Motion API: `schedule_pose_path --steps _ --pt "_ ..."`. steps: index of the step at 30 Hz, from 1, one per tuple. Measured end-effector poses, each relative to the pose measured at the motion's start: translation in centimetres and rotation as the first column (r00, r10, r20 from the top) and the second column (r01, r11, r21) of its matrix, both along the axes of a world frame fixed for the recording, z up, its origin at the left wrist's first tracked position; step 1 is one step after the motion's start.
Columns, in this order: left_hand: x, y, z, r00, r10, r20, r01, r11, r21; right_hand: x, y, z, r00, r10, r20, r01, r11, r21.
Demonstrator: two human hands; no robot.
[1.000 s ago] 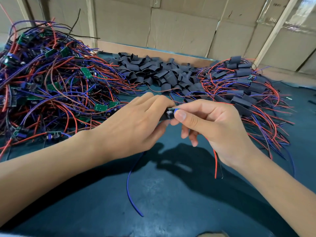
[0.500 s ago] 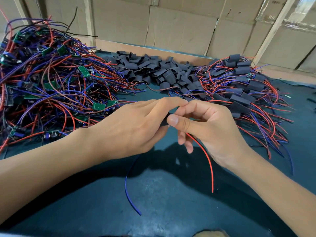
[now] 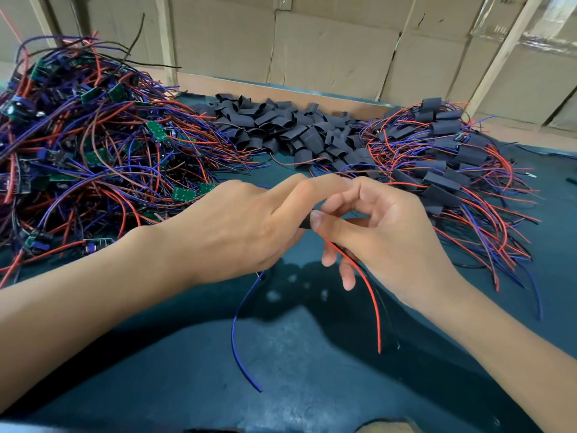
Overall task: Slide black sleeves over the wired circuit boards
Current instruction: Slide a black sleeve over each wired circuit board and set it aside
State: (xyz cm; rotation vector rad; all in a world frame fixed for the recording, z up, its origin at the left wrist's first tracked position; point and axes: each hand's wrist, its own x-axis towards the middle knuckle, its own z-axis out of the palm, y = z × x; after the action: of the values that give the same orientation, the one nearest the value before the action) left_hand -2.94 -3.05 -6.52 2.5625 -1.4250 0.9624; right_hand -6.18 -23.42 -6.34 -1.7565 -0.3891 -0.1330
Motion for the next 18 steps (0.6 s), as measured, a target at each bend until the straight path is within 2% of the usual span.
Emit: schedule_pose_path --steps 8,12,15,18 --pt "-0.27 -0.20 -0.09 0.999 -0.014 -0.036 0.015 1.000 0.010 0.27 -0.53 0.29 0.989 0.078 -0.127 -0.083 0.996 -0.032" --pt "-0.27 -0.15 -0.15 0.998 -0.032 -0.060 0.032 0.999 0.008 0.40 -0.82 -0.02 0.997 0.076 -0.005 -0.076 0.985 -0.153" --pt "-0.24 0.05 0.01 0.998 -0.023 -0.055 0.024 1.000 0.014 0.20 -0.95 -0.02 0.984 0.176 0.029 -0.171 0.978 -0.116" --pt "-0.18 0.00 -0.12 0.998 -0.030 -0.056 0.030 1.000 0.003 0.37 -0.69 -0.20 0.987 0.118 0.113 -0.094 0.976 -0.198"
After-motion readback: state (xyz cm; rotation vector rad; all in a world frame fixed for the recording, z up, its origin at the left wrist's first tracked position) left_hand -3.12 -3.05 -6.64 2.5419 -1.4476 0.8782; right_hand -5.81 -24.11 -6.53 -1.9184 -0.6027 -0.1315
